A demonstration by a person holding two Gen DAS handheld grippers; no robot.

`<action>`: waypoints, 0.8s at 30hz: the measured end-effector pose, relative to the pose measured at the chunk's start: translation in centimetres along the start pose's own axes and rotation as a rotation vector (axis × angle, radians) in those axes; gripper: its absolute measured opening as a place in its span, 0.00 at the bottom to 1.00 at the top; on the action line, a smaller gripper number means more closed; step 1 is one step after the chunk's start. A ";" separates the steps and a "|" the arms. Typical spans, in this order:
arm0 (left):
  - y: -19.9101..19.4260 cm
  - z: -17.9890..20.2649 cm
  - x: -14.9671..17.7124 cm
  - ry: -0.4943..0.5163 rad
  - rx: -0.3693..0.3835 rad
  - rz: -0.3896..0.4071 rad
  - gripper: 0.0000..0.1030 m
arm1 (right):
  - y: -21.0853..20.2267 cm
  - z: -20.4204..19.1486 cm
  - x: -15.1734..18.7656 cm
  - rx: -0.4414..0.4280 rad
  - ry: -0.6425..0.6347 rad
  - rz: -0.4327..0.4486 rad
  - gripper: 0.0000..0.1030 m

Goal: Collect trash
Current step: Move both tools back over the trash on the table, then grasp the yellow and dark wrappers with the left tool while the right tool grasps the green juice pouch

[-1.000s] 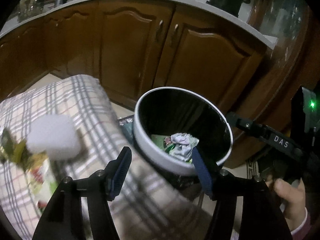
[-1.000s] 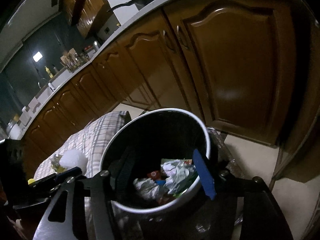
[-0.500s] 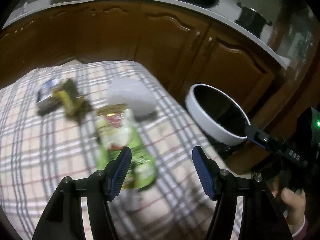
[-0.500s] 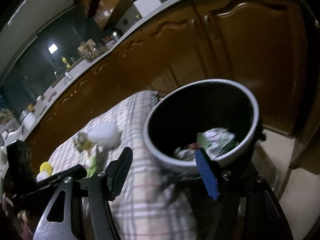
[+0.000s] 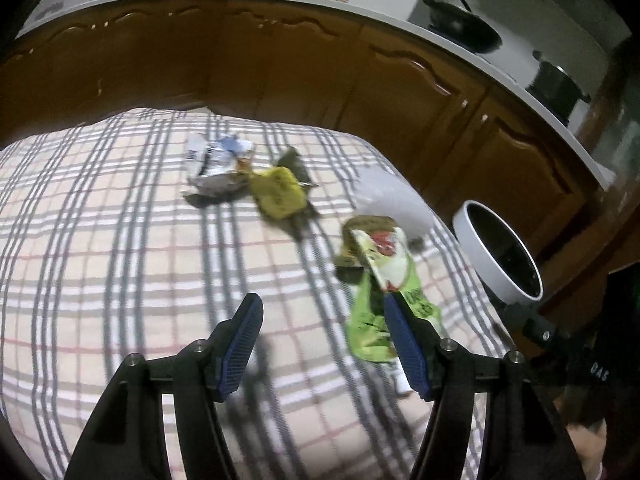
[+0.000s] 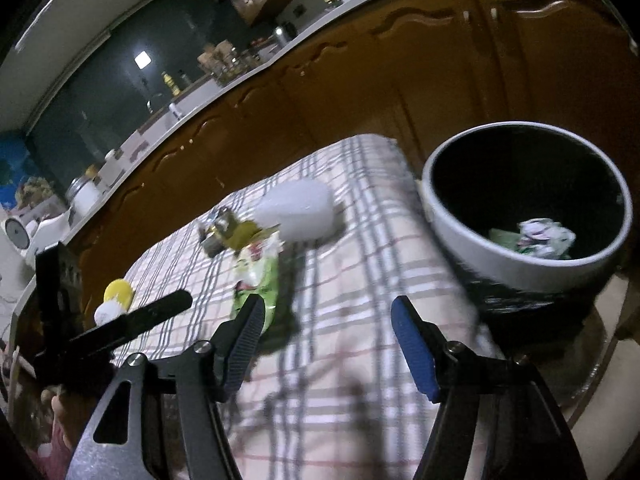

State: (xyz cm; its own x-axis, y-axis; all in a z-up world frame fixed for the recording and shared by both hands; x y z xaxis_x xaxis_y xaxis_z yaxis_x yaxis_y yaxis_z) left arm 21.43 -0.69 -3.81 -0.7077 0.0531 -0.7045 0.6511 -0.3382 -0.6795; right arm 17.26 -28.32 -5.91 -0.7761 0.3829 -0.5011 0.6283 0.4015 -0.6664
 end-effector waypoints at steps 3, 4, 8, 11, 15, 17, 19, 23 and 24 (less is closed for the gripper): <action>0.4 -0.9 -0.2 -0.023 0.000 0.001 0.61 | 1.1 -1.3 0.4 -0.011 -0.016 -0.019 0.66; 0.4 -1.3 -0.3 -0.032 -0.002 0.002 0.61 | 1.4 -1.5 0.4 -0.016 -0.020 -0.023 0.66; 1.3 -2.4 -1.0 -0.064 -0.013 0.004 0.61 | 2.7 -2.6 0.6 -0.032 -0.026 -0.043 0.66; 2.3 -2.7 -1.9 -0.076 -0.014 0.004 0.61 | 3.7 -3.1 0.4 -0.041 -0.025 -0.053 0.65; 4.1 -3.0 -3.4 -0.088 -0.011 0.006 0.61 | 4.9 -3.1 0.1 -0.053 -0.012 -0.074 0.63; 5.1 -3.2 -4.5 -0.100 -0.012 0.005 0.61 | 5.4 -3.1 -0.2 -0.055 -0.008 -0.082 0.60; 6.0 -3.6 -5.3 -0.118 -0.005 0.008 0.61 | 5.8 -3.1 -0.4 -0.061 -0.006 -0.090 0.59; 7.7 -4.3 -6.6 -0.147 -0.019 0.012 0.59 | 6.5 -3.3 -0.6 -0.068 -0.007 -0.104 0.58; 8.2 -4.5 -6.8 -0.149 -0.032 0.009 0.59 | 6.8 -3.3 -0.6 -0.073 -0.006 -0.111 0.57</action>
Point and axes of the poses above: each gripper's, at about its wrist camera, not at the fingertips, and y roughly the way its jaws point, z to its right, x to its underside, the point moved 1 cm from there along y, roughly the way its jaws point, and after that the axes turned 13 degrees about y, right-handed, at the moved point
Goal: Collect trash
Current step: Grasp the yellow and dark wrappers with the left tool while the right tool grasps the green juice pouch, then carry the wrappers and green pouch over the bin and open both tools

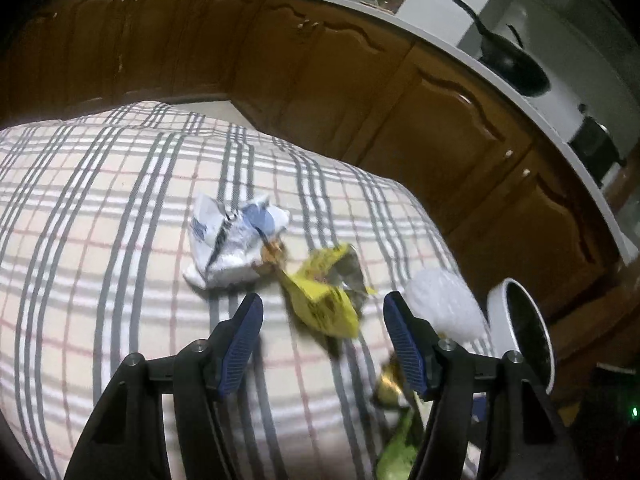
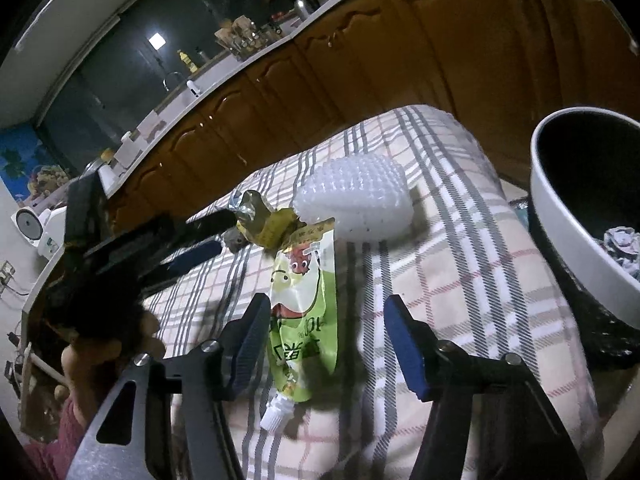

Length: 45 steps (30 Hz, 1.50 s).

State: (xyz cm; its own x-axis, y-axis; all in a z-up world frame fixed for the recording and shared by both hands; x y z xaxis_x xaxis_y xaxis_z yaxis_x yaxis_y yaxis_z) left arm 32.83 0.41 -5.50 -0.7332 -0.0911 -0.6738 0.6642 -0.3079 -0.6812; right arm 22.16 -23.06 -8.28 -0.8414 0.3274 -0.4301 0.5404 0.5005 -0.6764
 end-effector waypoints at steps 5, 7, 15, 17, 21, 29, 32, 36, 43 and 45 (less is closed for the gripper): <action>2.0 0.1 0.6 0.033 0.006 -0.044 0.24 | 1.0 -0.1 -0.1 -0.002 0.001 -0.027 0.50; 2.2 0.0 1.0 0.044 0.013 -0.057 0.10 | 1.4 0.0 0.0 -0.004 0.003 -0.043 0.45; -1.4 0.6 3.2 0.109 0.042 -0.022 0.03 | 1.6 -1.1 0.8 -0.035 -0.029 -0.078 0.15; -2.7 0.9 3.9 0.128 0.051 -0.012 0.03 | 1.0 -1.4 1.1 -0.034 -0.047 -0.067 0.15; -5.1 1.8 5.1 0.150 0.076 0.003 0.03 | -0.7 -1.7 1.7 -0.033 -0.057 -0.034 0.15; -7.8 4.6 6.5 0.213 0.138 0.012 0.03 | -5.1 -0.7 1.9 -0.022 -0.051 0.042 0.15; -7.7 6.2 6.8 0.244 0.160 0.000 0.03 | -6.9 0.5 1.6 -0.003 -0.032 0.081 0.15; -7.4 8.3 7.1 0.275 0.188 -0.014 0.03 | -9.2 2.3 1.0 0.024 -0.005 0.126 0.15; -6.4 12.2 6.9 0.338 0.221 -0.030 0.03 | -12.0 4.4 0.2 0.075 0.013 0.198 0.15; -6.0 13.3 6.7 0.357 0.228 -0.034 0.03 | -12.6 4.9 0.0 0.083 0.022 0.215 0.15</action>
Point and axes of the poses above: each gripper's, at about its wrist camera, not at the fingertips, and y roughly the way its jaws point, z to its right, x to its underside, the point moved 1 cm from there along y, roughly the way its jaws point, and after that the axes turned 13 degrees about y, right-handed, at the moved point
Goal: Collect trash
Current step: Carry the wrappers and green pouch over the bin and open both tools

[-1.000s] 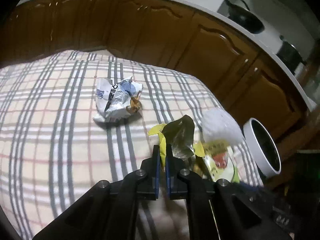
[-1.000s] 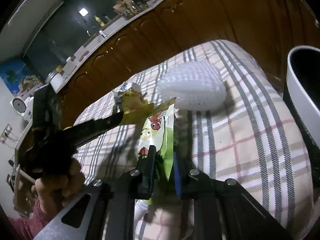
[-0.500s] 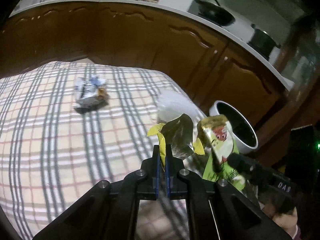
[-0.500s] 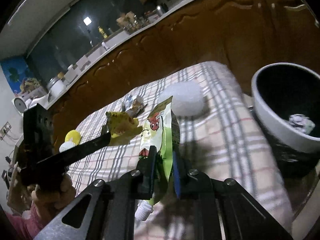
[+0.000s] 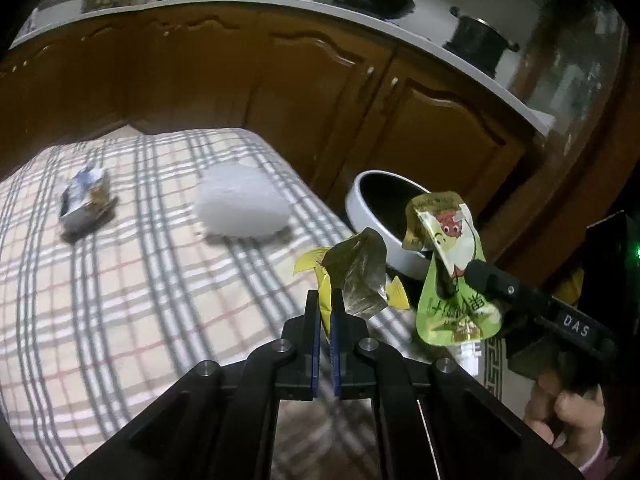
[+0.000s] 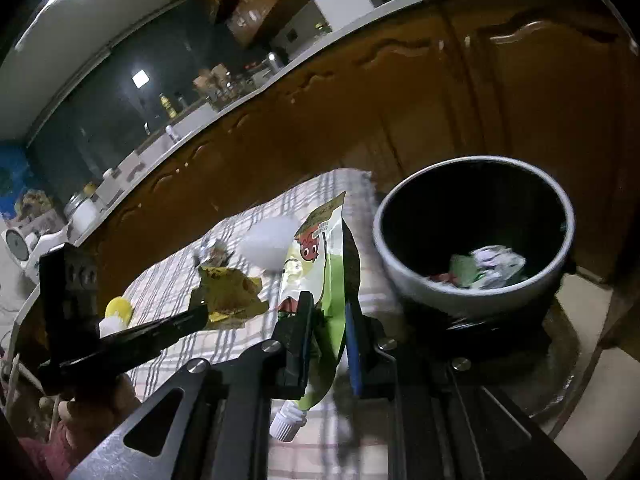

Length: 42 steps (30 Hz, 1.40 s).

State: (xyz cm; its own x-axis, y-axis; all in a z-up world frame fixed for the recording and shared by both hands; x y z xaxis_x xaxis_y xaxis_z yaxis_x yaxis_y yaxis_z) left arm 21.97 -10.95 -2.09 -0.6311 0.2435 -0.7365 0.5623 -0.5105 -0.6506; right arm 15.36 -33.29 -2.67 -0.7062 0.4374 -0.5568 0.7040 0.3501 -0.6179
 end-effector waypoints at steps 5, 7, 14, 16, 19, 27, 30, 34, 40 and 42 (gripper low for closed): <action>2.5 1.1 -1.4 0.018 0.011 -0.013 0.03 | -1.2 1.8 -1.1 0.032 0.022 0.041 0.15; 2.8 1.3 -1.8 0.030 0.014 -0.016 0.03 | -1.6 2.7 -1.6 0.042 0.029 0.052 0.15; 3.8 1.6 -2.9 0.072 0.026 -0.025 0.03 | -2.5 5.0 -3.1 0.071 0.049 0.084 0.15; 4.3 1.6 -3.2 0.078 0.025 -0.029 0.03 | -2.5 5.5 -3.5 0.080 0.054 0.091 0.15; 5.1 1.9 -3.7 0.083 0.030 -0.034 0.03 | -2.5 6.1 -4.0 0.094 0.059 0.099 0.15; 6.9 3.0 -5.6 0.120 0.037 -0.040 0.03 | -2.2 7.3 -6.3 0.130 0.050 0.121 0.15; 7.4 3.5 -6.2 0.128 0.037 -0.043 0.03 | -1.8 7.5 -7.0 0.144 0.040 0.123 0.15; 8.1 4.1 -6.6 0.131 0.043 -0.054 0.03 | -1.1 7.7 -7.7 0.161 0.025 0.116 0.15; 10.1 4.7 -7.7 0.138 0.039 -0.077 0.03 | 0.2 8.1 -8.6 0.186 0.008 0.090 0.15; 10.7 4.7 -8.0 0.140 0.040 -0.083 0.03 | 0.6 8.2 -8.8 0.196 0.000 0.081 0.15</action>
Point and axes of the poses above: each gripper's, at about its wrist camera, not at the fingertips, and y roughly the way its jaws point, z to its right, x to its underside, the point moved 1 cm from there along y, roughly the way its jaws point, and after that the axes turned 13 degrees about y, right-handed, at the moved point
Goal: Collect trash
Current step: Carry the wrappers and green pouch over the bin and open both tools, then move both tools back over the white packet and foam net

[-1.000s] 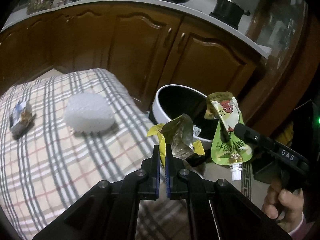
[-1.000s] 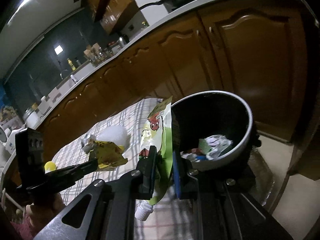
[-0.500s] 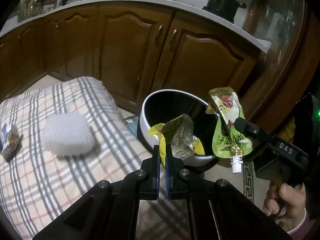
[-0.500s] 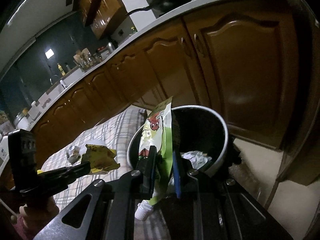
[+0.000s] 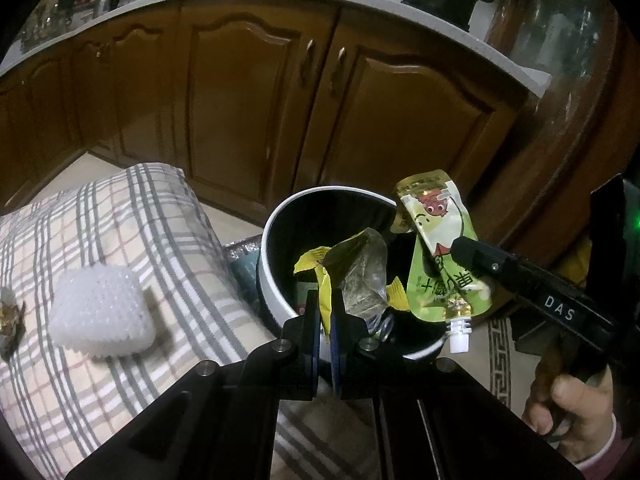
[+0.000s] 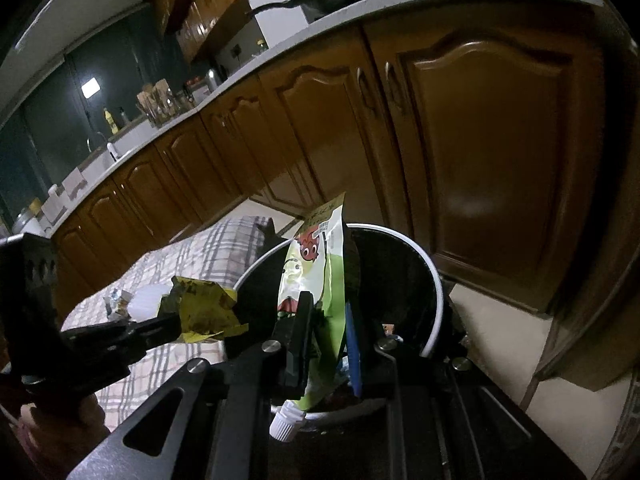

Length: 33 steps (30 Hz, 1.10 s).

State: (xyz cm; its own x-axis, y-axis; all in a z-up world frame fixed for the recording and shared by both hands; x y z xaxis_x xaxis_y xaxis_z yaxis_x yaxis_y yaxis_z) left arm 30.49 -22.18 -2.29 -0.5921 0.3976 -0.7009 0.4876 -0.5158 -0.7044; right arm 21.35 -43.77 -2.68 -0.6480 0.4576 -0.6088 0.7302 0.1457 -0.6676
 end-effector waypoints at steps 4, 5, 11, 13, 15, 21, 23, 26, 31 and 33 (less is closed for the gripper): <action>1.0 0.1 -0.6 0.011 0.001 -0.015 0.03 | 0.6 0.2 -0.4 0.015 -0.011 -0.009 0.15; 1.3 0.2 -0.8 0.014 0.000 -0.018 0.03 | 0.8 0.3 -0.4 0.017 -0.011 -0.014 0.15; 2.5 0.2 -1.5 0.026 -0.005 -0.034 0.03 | 2.0 0.7 -1.0 0.040 -0.019 -0.040 0.15; 3.0 0.2 -1.6 0.026 -0.005 -0.044 0.03 | 2.3 0.7 -1.1 0.045 -0.020 -0.044 0.15; 3.5 0.2 -1.6 0.020 0.004 -0.063 0.09 | 2.6 0.8 -1.3 0.050 -0.013 -0.048 0.15; 2.7 0.0 -1.1 -0.019 -0.009 -0.045 0.43 | 2.7 1.8 -1.4 0.035 0.046 -0.053 0.36; 2.2 -0.2 -0.6 -0.026 -0.006 -0.037 0.45 | 2.3 1.9 -1.1 0.027 0.055 -0.046 0.44; 0.9 -0.5 0.4 -0.033 -0.029 -0.015 0.52 | 1.7 1.8 -0.6 0.005 0.072 -0.039 0.55; -1.8 -1.5 3.0 -0.076 -0.049 0.019 0.57 | 0.5 0.9 0.4 -0.022 0.083 -0.015 0.76; -3.1 -2.0 4.3 -0.093 -0.071 0.031 0.58 | 0.2 0.2 1.0 -0.041 0.090 -0.012 0.82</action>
State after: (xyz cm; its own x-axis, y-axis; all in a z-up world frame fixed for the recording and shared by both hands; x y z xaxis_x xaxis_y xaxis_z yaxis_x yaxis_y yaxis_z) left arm 27.71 -17.34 -3.39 -0.6315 0.3082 -0.7114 0.5489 -0.4703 -0.6910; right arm 20.79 -43.52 -3.49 -0.6359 0.5320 -0.5591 0.7321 0.1866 -0.6552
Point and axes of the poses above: each gripper's, at about its wrist camera, not at the fingertips, and y roughly the way its jaws point, z to its right, x to its underside, the point moved 1 cm from there along y, roughly the way its jaws point, and after that the axes turned 13 degrees about y, right-handed, at the moved point
